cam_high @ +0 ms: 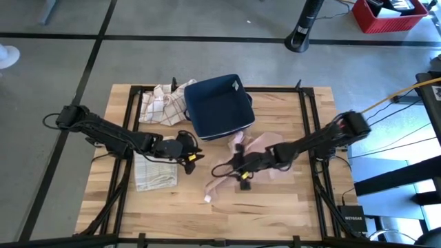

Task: Fold towel
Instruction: Fold the pink towel on the table

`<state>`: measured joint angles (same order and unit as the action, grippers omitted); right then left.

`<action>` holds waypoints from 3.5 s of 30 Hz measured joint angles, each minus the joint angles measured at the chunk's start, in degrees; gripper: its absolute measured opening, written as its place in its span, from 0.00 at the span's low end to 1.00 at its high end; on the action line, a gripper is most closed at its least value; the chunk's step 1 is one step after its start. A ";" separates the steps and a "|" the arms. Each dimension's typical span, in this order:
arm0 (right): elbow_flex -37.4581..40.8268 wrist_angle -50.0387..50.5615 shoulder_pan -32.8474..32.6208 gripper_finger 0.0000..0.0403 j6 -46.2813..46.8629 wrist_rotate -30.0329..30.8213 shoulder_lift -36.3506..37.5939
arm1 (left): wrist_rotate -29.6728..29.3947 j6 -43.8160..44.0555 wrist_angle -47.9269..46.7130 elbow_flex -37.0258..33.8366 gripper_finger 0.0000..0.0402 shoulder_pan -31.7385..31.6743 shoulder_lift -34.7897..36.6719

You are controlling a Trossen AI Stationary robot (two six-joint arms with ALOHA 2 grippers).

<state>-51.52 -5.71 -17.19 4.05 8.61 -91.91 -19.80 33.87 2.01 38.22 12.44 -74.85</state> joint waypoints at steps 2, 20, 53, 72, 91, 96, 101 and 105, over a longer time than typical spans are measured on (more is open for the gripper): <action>-0.03 10.87 -0.02 0.54 0.12 3.50 3.70 | -0.01 0.75 -0.20 0.00 0.33 0.38 0.00; 24.44 4.14 -1.86 0.47 22.86 6.42 7.27 | -2.46 9.63 0.51 0.00 0.33 6.79 -0.80; 11.08 29.11 1.05 0.44 -7.41 26.19 9.56 | -2.81 10.64 13.65 0.00 0.33 7.86 -19.54; 15.65 -4.13 7.27 0.44 -24.20 4.92 -1.43 | -2.88 9.27 13.68 0.00 0.33 7.77 -19.52; 12.32 -10.85 5.84 0.44 -12.49 3.42 -0.97 | 0.60 0.51 15.46 6.23 0.33 9.93 -20.50; 12.36 -7.46 5.84 0.44 -8.82 3.18 -1.03 | -1.91 -6.03 8.03 13.99 0.33 10.38 -27.21; 12.41 -4.45 5.90 0.44 -6.56 3.16 -1.69 | -4.37 -8.76 3.06 20.00 0.33 9.04 -33.37; 12.67 -3.03 5.90 0.44 -5.49 3.14 -1.76 | -4.46 -12.86 3.27 21.99 0.31 8.82 -34.87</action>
<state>-38.85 -8.73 -11.29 -1.44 11.76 -93.67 -24.26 21.01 5.28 60.21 21.26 -109.72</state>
